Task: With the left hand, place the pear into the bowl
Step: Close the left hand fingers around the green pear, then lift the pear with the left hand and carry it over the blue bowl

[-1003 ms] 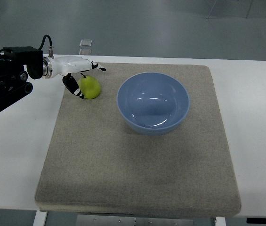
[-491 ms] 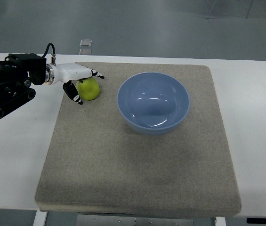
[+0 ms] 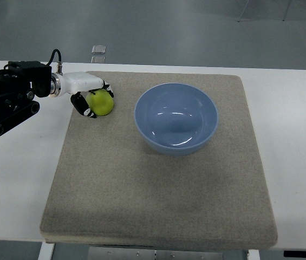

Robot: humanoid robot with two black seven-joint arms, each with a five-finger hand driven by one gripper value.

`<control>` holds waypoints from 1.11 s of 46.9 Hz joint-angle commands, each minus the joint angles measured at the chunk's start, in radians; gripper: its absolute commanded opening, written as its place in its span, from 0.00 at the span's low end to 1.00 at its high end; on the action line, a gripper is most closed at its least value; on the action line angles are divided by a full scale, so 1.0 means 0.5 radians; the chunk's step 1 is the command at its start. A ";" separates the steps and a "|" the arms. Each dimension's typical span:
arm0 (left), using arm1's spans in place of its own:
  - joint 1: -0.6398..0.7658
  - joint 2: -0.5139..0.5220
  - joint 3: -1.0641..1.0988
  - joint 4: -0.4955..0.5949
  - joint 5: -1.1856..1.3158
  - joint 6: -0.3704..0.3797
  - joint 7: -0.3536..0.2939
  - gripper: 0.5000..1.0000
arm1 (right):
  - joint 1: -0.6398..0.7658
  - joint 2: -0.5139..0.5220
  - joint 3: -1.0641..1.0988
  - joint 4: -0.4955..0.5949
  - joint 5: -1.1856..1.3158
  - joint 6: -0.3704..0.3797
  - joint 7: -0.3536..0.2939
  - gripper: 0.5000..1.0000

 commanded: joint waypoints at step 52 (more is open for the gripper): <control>-0.331 0.058 -0.036 -0.893 -0.301 -0.229 0.022 0.00 | 0.000 0.000 0.000 0.000 0.000 0.000 0.000 0.85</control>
